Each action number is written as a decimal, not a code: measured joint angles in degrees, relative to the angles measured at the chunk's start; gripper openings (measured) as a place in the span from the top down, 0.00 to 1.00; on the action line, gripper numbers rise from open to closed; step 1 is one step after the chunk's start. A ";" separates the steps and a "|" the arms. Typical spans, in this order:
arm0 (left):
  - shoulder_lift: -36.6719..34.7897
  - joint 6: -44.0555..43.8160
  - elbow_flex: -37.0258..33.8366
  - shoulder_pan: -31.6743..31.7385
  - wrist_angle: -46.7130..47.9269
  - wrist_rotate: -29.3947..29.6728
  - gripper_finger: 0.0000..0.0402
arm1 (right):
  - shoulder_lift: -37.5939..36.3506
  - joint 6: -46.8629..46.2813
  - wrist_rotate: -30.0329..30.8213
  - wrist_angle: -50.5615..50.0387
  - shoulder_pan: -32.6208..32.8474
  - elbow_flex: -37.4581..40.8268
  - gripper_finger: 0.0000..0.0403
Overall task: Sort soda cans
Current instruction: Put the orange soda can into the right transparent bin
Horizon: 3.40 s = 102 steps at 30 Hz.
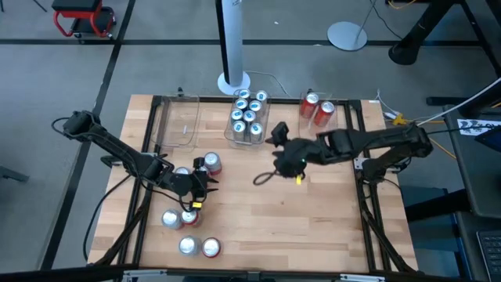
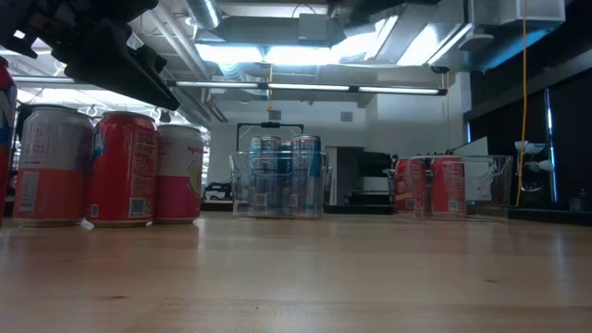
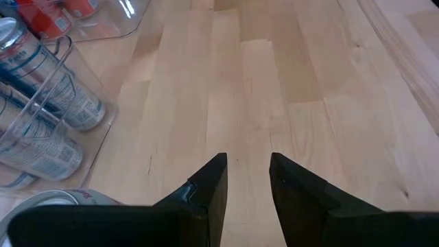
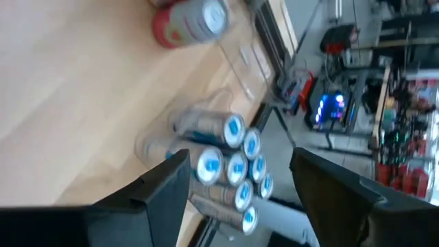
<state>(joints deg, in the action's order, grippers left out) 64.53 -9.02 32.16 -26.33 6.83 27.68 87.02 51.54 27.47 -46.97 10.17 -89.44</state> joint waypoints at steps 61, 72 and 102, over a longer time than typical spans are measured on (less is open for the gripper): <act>-23.45 -18.06 3.06 0.07 37.87 0.07 0.43 | 27.19 7.72 -29.44 44.21 -3.76 0.04 0.37; -22.64 -13.08 3.06 -2.25 28.58 -7.61 0.43 | 27.19 13.45 -32.08 39.58 3.95 0.04 0.37; -1.01 -7.90 16.26 -14.43 23.58 -7.90 0.51 | 27.19 17.90 -25.11 31.81 6.39 0.04 0.37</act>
<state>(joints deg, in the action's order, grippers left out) 63.52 -16.91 48.42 -40.75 30.41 19.78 114.21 69.44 2.37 -15.17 16.56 -89.41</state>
